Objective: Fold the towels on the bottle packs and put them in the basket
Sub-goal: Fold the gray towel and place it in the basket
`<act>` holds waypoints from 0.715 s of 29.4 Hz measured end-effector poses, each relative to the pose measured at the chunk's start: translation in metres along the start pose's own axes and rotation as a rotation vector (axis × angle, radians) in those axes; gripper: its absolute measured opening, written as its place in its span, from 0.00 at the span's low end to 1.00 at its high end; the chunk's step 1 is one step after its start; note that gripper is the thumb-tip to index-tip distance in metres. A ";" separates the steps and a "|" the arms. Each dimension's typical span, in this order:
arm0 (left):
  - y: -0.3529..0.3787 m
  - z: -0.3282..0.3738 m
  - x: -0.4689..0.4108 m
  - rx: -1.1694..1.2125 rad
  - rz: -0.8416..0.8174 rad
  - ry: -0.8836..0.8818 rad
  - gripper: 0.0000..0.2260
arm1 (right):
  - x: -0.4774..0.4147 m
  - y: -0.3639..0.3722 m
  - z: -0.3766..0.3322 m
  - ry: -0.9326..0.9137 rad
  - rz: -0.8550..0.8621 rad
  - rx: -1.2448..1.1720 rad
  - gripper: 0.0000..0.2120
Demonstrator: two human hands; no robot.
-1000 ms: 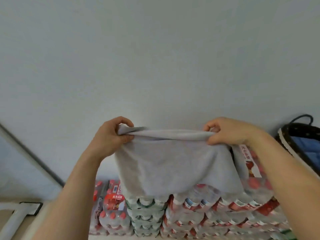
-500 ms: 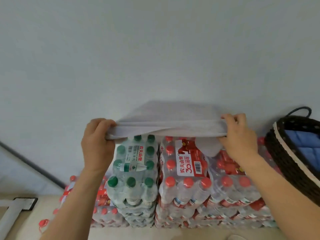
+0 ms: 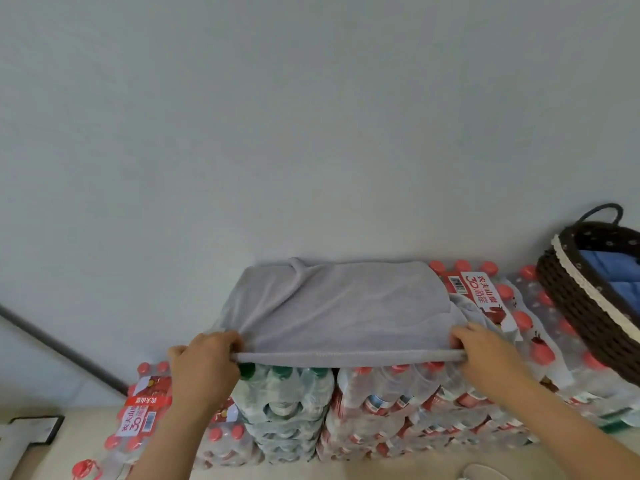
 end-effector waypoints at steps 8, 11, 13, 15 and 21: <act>0.003 -0.009 -0.010 0.007 -0.239 0.076 0.08 | 0.007 -0.011 0.017 0.053 -0.225 -0.199 0.13; 0.002 0.013 -0.012 -0.029 -0.365 0.181 0.09 | 0.008 -0.023 0.014 -0.009 -0.314 -0.317 0.09; 0.001 0.031 -0.006 -0.103 -0.440 0.203 0.12 | 0.012 -0.025 0.007 -0.070 -0.504 -0.393 0.10; -0.001 0.054 -0.004 -0.119 -0.434 0.196 0.11 | 0.014 -0.024 0.008 -0.085 -0.582 -0.500 0.13; 0.016 0.188 0.025 0.124 -0.313 0.467 0.14 | -0.005 -0.017 0.062 0.173 0.057 -0.399 0.08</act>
Point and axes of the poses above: each hand's wrist, its own x-axis away from the middle knuckle, its own y-axis out of the palm, z = x × y, the point moved 4 cm from there along -x, towards the middle knuckle, and after that the axes turned 10 degrees about -y, right-handed, at the moved point
